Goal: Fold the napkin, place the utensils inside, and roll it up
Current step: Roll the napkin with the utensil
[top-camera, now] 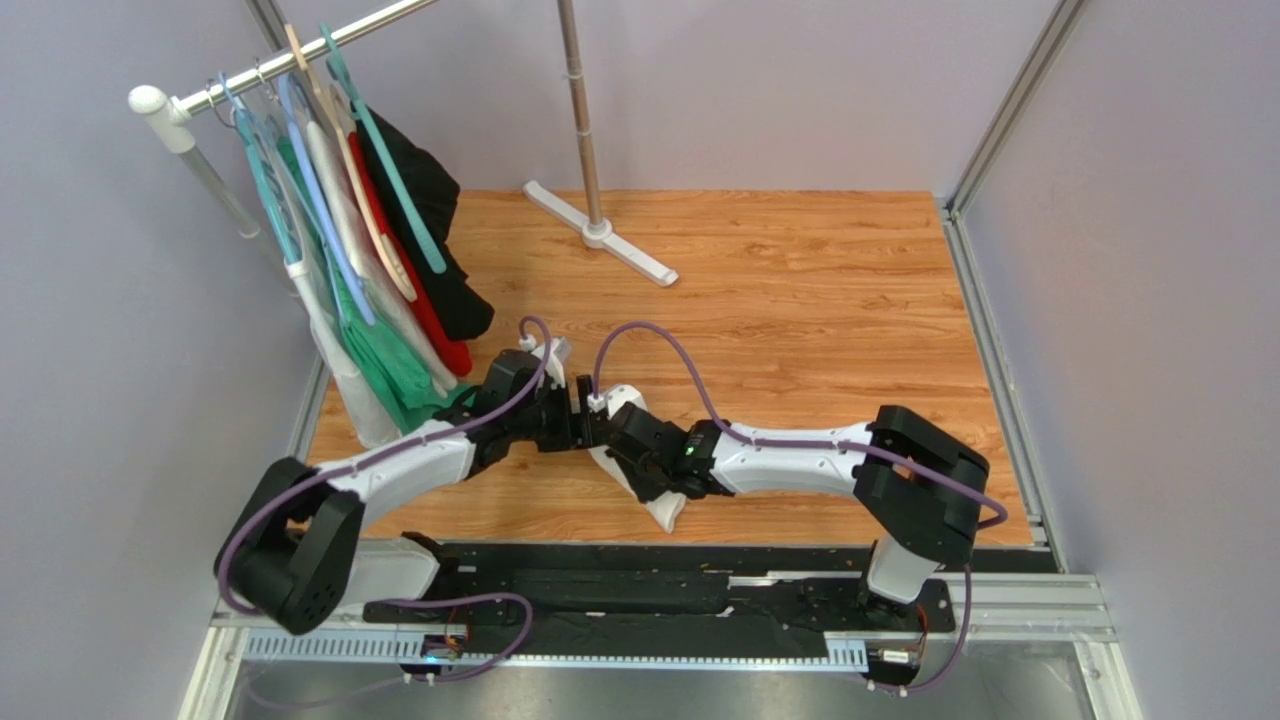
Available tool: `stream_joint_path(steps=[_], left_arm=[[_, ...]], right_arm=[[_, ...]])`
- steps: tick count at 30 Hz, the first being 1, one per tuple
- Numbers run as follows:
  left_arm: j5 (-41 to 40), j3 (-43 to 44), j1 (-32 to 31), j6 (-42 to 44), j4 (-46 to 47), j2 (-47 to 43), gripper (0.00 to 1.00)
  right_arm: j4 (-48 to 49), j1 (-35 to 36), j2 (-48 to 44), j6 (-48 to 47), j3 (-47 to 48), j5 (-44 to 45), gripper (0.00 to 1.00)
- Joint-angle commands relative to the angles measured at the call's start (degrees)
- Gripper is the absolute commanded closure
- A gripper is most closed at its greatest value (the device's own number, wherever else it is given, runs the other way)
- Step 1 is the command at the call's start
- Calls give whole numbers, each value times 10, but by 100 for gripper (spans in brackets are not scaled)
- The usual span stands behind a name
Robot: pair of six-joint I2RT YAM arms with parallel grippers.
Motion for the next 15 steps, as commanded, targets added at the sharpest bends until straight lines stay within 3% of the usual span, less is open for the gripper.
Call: stream_joint_path(steps=[1,11,15], left_arm=[[-10,1,5,13,-52,-95,18],[-25,-69,23,-2,-61,-194,17],[-25,-83,23,-5,-40,-185,18]], right_arm=[[35,-39,4,35,-36,-182,100],[125,-130,3,75,-87,-364,100],[162,-153,5,92,-107,-404,100]])
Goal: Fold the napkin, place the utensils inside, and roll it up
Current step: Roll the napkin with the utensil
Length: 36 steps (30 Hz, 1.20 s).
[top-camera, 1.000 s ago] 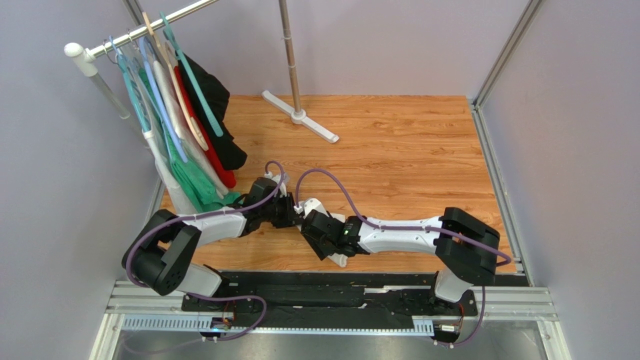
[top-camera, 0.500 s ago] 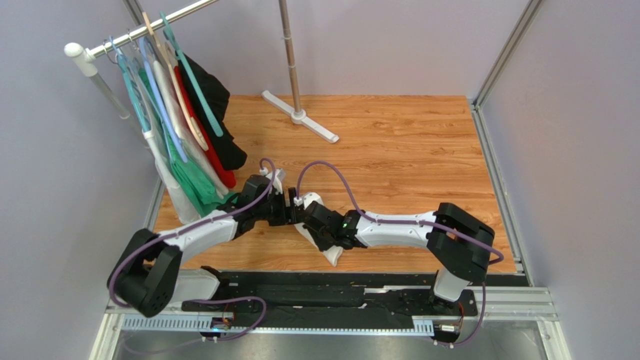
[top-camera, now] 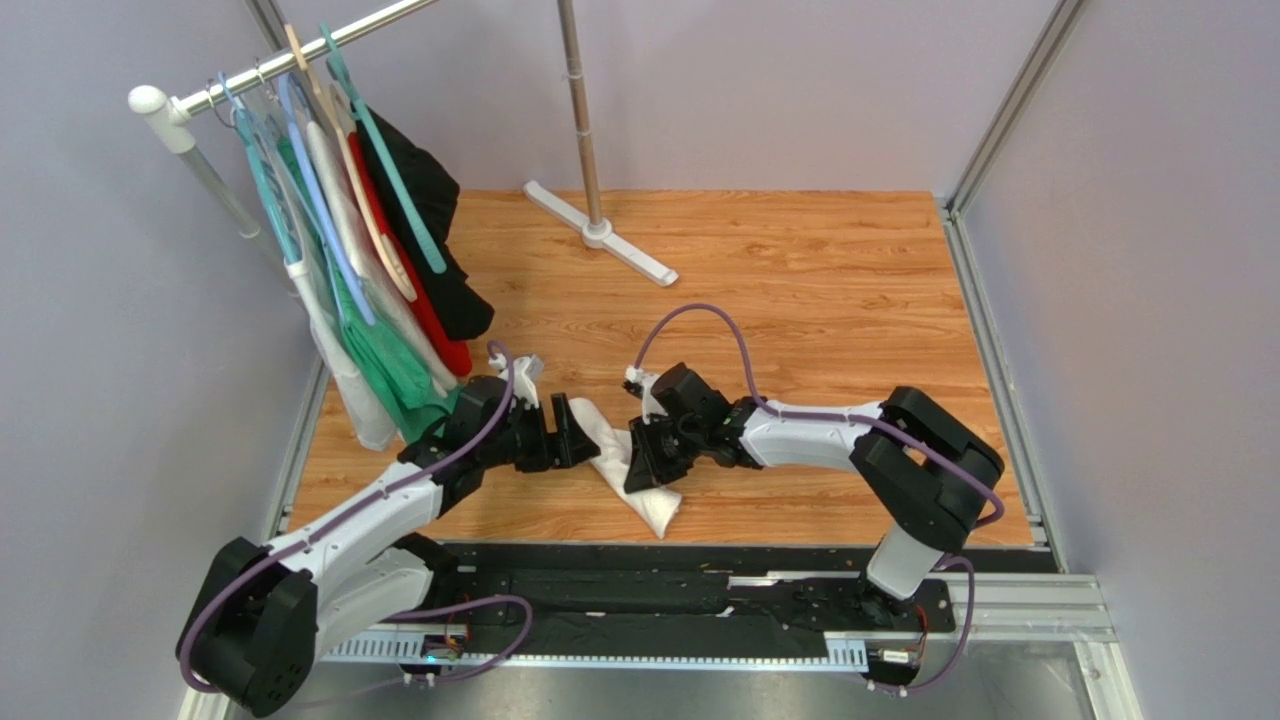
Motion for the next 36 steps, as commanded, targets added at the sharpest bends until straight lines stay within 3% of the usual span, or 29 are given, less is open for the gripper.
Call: stream_joint_path(steps=[1,19,22,23,25,30,34,36], left_arm=[[-4,-8,3,-6,28,5,18],[-30,-63,3,-50,224,100,24],[-34,-63,3,-52,233,103,35],[-35,-63,3,-55,235,102,47],[-37,-62,3,-56,236,101,54],[-34,-48,3,-57,224,109,84],[-40,-23,3,-51,170,129,90],[-38,-13,3,-50,162,133,91]], right_arm=[[29,-21,14,35,-34,-91,100],[95,-61,68,71,-45,-175,100],[92,-63,75,70,-42,-173,100],[91,-63,76,69,-42,-172,100],[88,-63,78,65,-40,-168,100],[59,-62,74,50,-27,-148,97],[5,-64,50,25,-9,-117,70],[-36,-63,23,13,2,-100,61]])
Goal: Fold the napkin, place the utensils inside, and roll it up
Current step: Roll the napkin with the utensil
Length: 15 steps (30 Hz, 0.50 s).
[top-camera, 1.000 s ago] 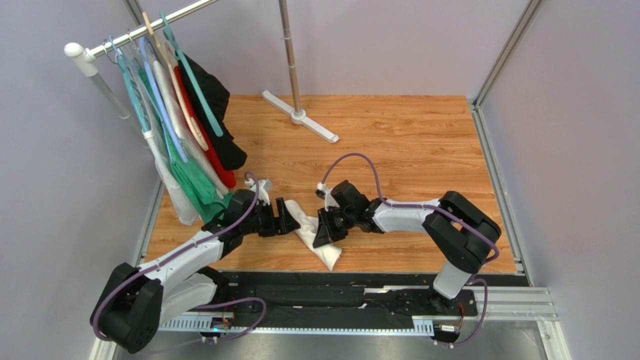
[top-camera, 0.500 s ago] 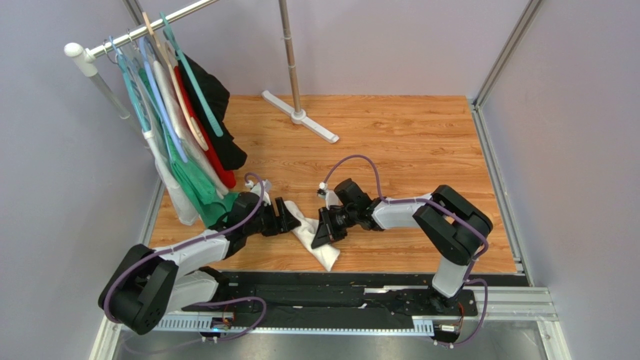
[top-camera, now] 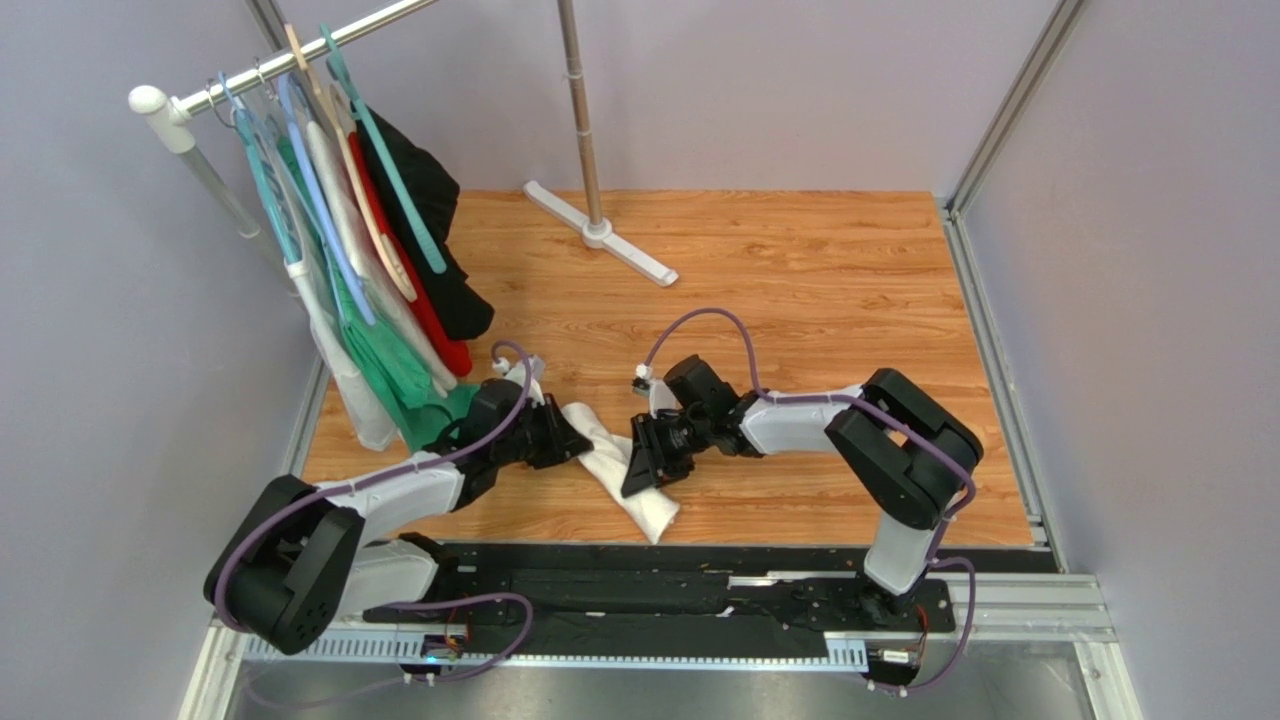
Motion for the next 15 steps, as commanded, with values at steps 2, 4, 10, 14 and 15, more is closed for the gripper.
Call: stream_joint_path(steps=[2,4,10,14,15], left_arm=[[-8,36,3,7,-30,14,92],[-7,41,3,10,-42,17,92],[2,56,3,17,-51,30,92],[7,59,3,16,-48,41,92],[9,59,3,15,-46,43,92]], right_arm=[[-159,3,-55,-62,38,103,58],[-198,3,-95,-73,52,158,56],[-303,71,-177,-107,127,350,54],[-293,162,-165,-120,169,451,53],[-288,178,-156,-120,182,478,53]])
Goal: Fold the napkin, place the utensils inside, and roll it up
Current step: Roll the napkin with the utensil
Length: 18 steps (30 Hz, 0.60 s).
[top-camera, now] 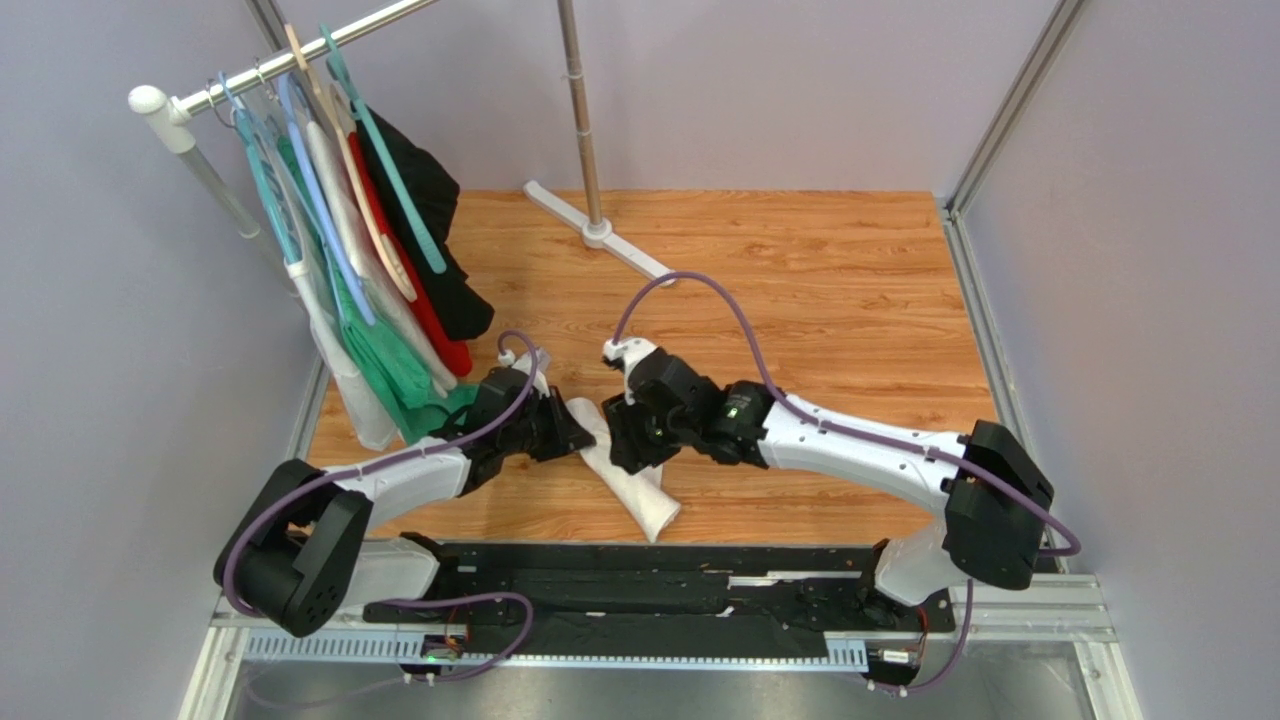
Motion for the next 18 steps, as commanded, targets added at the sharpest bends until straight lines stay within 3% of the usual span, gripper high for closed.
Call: stream_joint_path(steps=[1,7,18], left_arm=[[7,16,3,10,-6,12,93],[11,20,3,12,-11,14,93],[17,20,3,12,-10,12,93]], right_arm=[[-12,96,33,-26,47,154,53],[-7,156,107,-38,80,222,53],[13,162,181,-48,51,300,53]])
